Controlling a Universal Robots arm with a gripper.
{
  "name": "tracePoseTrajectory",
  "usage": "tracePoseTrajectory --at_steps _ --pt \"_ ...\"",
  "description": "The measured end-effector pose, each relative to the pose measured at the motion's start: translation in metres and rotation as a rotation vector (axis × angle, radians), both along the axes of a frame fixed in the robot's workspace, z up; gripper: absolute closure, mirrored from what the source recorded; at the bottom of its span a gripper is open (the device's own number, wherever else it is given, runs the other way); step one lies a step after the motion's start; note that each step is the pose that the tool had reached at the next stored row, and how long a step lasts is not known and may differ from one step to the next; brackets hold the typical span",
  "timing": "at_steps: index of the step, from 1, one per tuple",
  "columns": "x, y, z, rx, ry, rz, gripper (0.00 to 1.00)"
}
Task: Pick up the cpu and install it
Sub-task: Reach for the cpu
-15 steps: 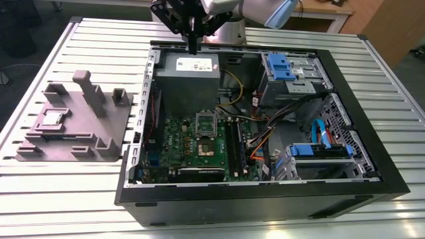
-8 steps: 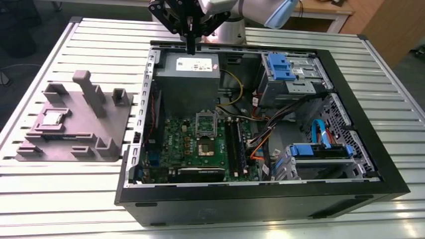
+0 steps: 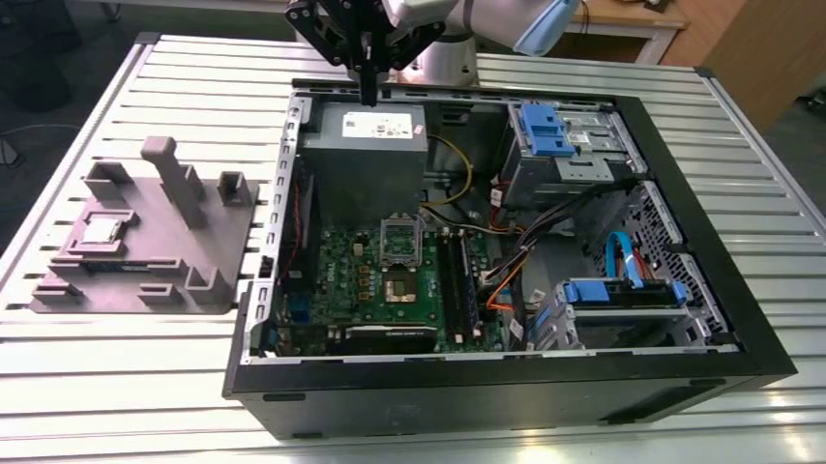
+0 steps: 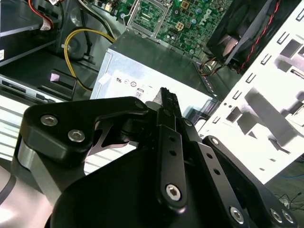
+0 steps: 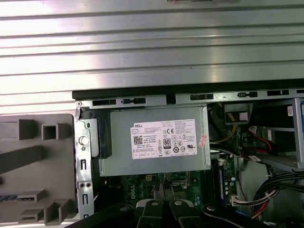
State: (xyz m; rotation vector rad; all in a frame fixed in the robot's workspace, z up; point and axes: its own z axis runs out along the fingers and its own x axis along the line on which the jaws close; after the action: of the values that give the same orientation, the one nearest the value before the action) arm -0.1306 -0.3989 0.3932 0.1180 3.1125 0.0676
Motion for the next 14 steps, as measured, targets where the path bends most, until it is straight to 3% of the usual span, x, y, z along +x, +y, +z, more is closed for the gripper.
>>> tracePoseTrajectory --at_steps 10,12,14 --pt "-0.0025 0.0 0.0 0.0 0.0 0.0 0.89" --pt "-0.0134 0.0 0.0 0.0 0.0 0.0 0.89" --pt "-0.0136 0.0 0.0 0.0 0.0 0.0 0.89"
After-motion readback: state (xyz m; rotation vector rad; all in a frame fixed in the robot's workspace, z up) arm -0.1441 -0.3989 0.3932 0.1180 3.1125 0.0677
